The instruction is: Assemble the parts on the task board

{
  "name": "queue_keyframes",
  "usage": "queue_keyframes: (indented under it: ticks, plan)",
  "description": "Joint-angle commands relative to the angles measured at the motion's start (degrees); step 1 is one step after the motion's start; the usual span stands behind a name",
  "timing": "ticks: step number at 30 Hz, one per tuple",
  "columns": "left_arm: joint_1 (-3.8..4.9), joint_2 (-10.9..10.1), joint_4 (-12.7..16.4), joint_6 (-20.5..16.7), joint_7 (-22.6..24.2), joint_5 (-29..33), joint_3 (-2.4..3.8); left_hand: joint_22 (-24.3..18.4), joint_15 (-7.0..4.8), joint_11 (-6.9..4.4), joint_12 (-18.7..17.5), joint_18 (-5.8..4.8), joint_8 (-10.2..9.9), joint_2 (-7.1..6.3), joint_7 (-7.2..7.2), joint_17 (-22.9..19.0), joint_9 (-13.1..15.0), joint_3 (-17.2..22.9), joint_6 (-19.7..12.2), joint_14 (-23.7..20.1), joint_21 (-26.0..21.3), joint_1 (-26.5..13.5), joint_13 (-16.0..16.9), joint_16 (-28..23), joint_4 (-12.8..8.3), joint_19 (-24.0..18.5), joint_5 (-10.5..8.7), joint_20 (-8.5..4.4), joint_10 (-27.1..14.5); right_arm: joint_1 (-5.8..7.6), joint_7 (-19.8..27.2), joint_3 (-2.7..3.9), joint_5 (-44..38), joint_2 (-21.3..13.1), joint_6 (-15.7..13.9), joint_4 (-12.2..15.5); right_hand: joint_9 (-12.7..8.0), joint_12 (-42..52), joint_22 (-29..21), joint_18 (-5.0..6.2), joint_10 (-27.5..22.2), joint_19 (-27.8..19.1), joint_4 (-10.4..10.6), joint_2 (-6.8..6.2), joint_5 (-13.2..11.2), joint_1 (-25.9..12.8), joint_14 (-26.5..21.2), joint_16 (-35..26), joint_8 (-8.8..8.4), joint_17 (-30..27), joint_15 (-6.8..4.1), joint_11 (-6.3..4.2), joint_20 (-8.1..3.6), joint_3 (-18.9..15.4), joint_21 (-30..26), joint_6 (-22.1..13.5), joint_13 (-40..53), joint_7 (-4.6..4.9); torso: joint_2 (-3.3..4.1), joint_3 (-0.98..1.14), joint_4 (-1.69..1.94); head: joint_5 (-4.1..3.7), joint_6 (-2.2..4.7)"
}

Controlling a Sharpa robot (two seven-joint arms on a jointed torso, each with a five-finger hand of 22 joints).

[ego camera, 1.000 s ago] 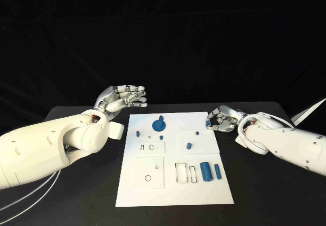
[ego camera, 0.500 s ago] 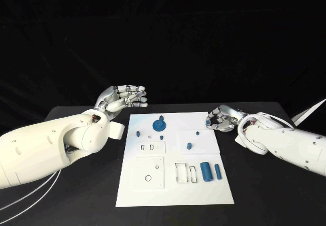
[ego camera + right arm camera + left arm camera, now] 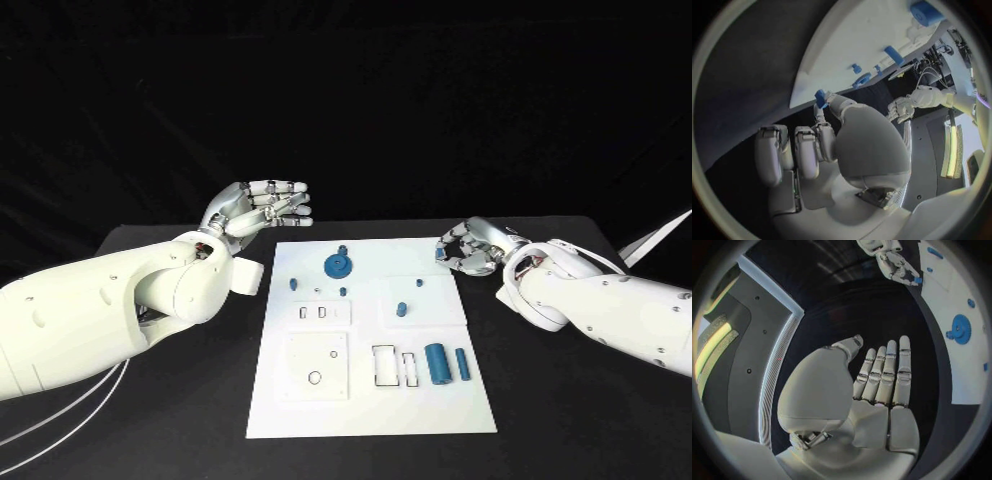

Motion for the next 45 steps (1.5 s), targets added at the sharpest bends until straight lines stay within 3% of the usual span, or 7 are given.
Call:
queue_keyframes:
  ticks: [1,8,11,20,27,36,45]
  plan:
    - [0.03,0.03,-0.01,0.15,0.04,0.03,0.04,1.04,0.16,-0.02,-0.36,0.08,0.28,-0.88,2.6,0.9,0.78,1.49,-0.59,-0.54,1.16,-0.74,0.9,-0.96,-0.72,0.31,-0.17,-0.26,-0.13,0.59,-2.42,0.11,-1.04,-0.43,-1.64,3.4,1.93,0.91,13.32,-1.26,0.11,4.49,-0.56,2.25,0.68,-0.2,5.88,0.78,2.62,15.73,-0.65,-0.61,-0.66,3.49,1.47,1.85,8.42,-0.23,-0.1,-0.04,-0.09,-0.1,-0.01]
    - [0.04,0.14,-0.3,0.13,-0.08,0.15,0.03,1.06,0.17,-0.01,-0.36,0.07,0.27,-0.86,2.61,1.0,0.8,1.5,-0.6,-0.56,1.23,-0.83,0.9,-1.02,-0.8,0.26,-0.18,-0.25,-0.16,1.09,-7.0,0.15,-3.28,-0.08,-3.46,10.98,1.99,0.88,13.52,-1.33,0.1,4.65,-0.6,2.35,0.67,-0.35,5.88,0.78,2.68,15.73,-0.56,-0.56,-0.63,3.64,1.74,1.78,8.4,-0.15,-0.34,-0.05,-0.23,0.25,-0.05]
    - [0.04,0.56,-0.98,0.21,-0.1,0.25,-0.01,1.06,0.17,-0.01,-0.36,0.07,0.27,-0.86,2.61,1.0,0.8,1.5,-0.6,-0.56,1.23,-0.83,0.9,-1.02,-0.8,0.26,-0.18,-0.25,-0.16,0.81,-8.79,0.13,-4.34,1.61,-3.9,13.45,2.03,0.85,13.54,-1.34,0.09,4.66,-0.61,2.37,0.66,-0.44,5.88,0.78,2.71,15.73,-0.52,-0.53,-0.6,3.7,1.76,1.76,8.39,-0.1,-0.65,-0.11,-0.38,0.88,-0.46]
    - [0.02,1.99,-3.2,0.41,-0.14,0.56,-0.27,1.07,0.17,-0.03,-0.34,0.08,0.28,-0.84,2.59,1.04,0.81,1.5,-0.58,-0.54,1.26,-0.87,0.91,-1.03,-0.82,0.25,-0.18,-0.25,-0.12,-0.91,-11.83,-0.21,-8.3,6.65,-4.14,17.68,2.08,0.83,13.46,-1.31,0.09,4.6,-0.71,2.32,0.64,-0.52,5.88,0.78,2.77,15.73,-0.47,-0.48,-0.57,3.78,1.65,1.71,8.38,-0.04,-1.13,-0.44,-0.5,2.12,-1.18]
    - [0.02,2.48,-4.02,0.43,-0.18,0.64,-0.43,1.07,0.17,-0.03,-0.34,0.08,0.28,-0.84,2.59,1.04,0.81,1.5,-0.58,-0.54,1.26,-0.87,0.91,-1.03,-0.82,0.25,-0.18,-0.25,-0.12,-2.6,-14.0,-0.74,-11.39,9.87,-4.12,17.5,2.11,0.82,13.45,-1.3,0.08,4.6,-0.79,2.24,0.63,-0.59,5.88,0.78,2.8,15.73,-0.43,-0.44,-0.55,3.81,1.63,1.67,8.38,-0.01,-1.35,-0.67,-0.59,2.74,-1.77]
    - [0.03,2.6,-4.1,0.47,-0.25,0.65,-0.47,1.07,0.17,-0.03,-0.34,0.08,0.28,-0.84,2.59,1.04,0.81,1.5,-0.58,-0.54,1.26,-0.87,0.91,-1.03,-0.82,0.25,-0.18,-0.25,-0.12,-5.17,-15.92,-1.12,-14.43,13.42,-4.24,15.37,2.14,0.83,13.45,-1.3,0.09,4.6,-0.84,2.17,0.62,-0.69,5.88,0.78,2.82,15.73,-0.4,-0.4,-0.52,3.84,1.63,1.61,8.39,0.05,-1.18,-0.54,-0.4,3.13,-2.26]
    - [0.02,2.9,-4.35,0.58,-0.29,0.65,-0.49,1.07,0.17,-0.03,-0.34,0.08,0.28,-0.84,2.59,1.04,0.81,1.5,-0.58,-0.54,1.26,-0.87,0.91,-1.03,-0.82,0.25,-0.18,-0.25,-0.12,-6.48,-16.82,-1.24,-15.91,15.41,-3.72,13.52,2.19,0.79,13.42,-1.29,0.08,4.58,-0.88,2.04,0.59,-0.95,5.88,0.78,2.88,15.73,-0.34,-0.33,-0.47,3.86,1.59,1.53,8.37,0.13,-1.17,-0.56,-0.51,3.36,-2.71]
